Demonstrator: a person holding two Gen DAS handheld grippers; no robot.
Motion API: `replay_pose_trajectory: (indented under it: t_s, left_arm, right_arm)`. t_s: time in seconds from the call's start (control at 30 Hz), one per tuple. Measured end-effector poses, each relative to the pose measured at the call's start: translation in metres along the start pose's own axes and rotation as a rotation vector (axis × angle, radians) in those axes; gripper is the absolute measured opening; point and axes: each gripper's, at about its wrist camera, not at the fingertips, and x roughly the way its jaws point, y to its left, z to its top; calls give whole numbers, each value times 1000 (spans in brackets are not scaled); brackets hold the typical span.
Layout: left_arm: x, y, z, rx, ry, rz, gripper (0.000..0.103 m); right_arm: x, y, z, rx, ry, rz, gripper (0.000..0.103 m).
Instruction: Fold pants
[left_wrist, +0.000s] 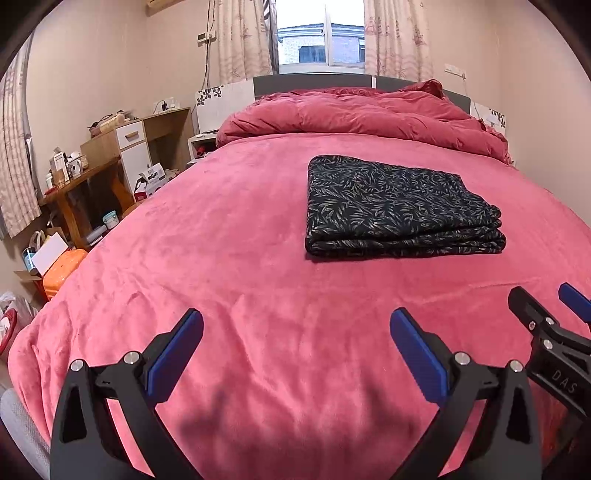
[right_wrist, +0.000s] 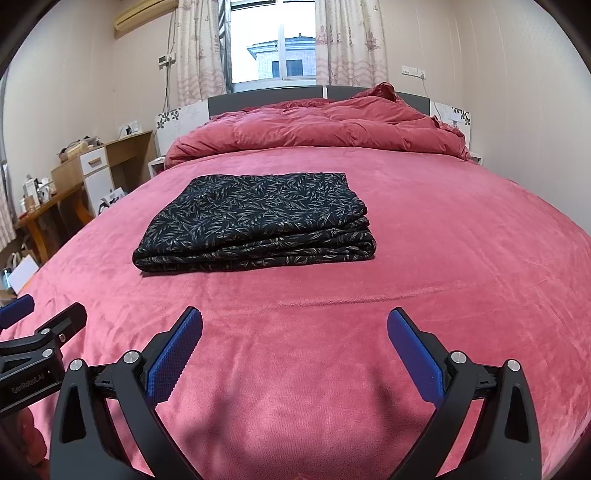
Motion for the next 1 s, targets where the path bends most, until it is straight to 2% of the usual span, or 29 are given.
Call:
replay_pose_trajectory:
  t_s: [1.0]
  left_arm:
    - [4,-1,0,6,26,-20,101]
  right_arm:
    - [1,-1,-3,4,12,-1,99]
